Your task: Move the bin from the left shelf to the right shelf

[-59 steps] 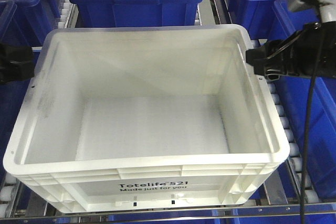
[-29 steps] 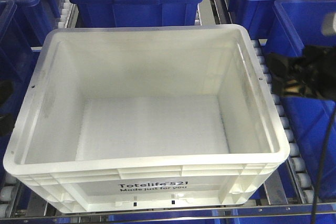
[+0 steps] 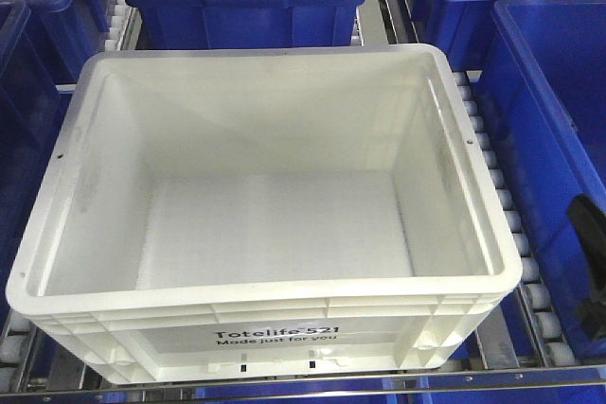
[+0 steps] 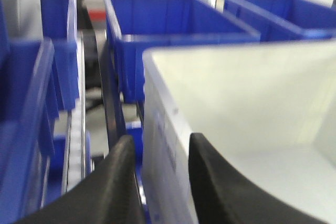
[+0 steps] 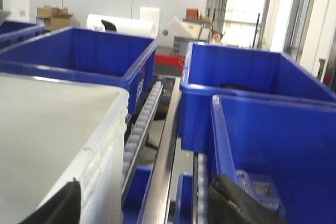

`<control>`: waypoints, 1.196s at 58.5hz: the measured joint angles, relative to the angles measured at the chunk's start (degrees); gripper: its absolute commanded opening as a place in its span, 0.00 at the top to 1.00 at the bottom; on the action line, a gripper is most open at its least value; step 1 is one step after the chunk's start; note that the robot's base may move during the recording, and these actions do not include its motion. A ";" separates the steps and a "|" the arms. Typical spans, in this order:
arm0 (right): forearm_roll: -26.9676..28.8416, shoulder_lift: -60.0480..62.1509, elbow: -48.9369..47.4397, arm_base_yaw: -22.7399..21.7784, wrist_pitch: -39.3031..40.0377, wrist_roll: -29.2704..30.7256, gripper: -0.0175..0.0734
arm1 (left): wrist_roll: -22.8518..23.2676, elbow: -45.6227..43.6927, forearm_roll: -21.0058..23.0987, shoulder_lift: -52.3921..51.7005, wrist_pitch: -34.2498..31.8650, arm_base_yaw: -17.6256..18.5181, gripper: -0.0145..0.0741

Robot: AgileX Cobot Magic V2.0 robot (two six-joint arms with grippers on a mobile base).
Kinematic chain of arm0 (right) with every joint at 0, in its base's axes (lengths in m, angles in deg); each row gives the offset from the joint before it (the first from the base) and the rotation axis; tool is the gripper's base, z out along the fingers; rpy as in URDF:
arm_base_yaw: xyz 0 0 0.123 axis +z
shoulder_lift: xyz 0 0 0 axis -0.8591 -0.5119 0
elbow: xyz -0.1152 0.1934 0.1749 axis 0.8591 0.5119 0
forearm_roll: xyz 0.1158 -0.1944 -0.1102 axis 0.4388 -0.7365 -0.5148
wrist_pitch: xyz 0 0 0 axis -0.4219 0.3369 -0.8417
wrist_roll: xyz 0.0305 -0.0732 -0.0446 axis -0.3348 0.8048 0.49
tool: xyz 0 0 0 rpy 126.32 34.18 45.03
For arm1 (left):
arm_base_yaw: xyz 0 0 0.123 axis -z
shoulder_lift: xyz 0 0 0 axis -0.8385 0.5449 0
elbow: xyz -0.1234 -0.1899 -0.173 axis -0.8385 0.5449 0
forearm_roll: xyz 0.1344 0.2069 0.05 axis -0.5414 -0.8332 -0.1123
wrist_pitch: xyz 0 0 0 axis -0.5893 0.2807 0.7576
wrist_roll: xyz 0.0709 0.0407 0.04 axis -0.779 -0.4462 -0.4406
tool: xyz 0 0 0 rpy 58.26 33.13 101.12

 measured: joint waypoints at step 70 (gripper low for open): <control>0.14 2.72 0.27 0.00 -1.25 0.37 0.82 | -0.22 0.00 -1.05 -2.44 -0.99 0.00 0.85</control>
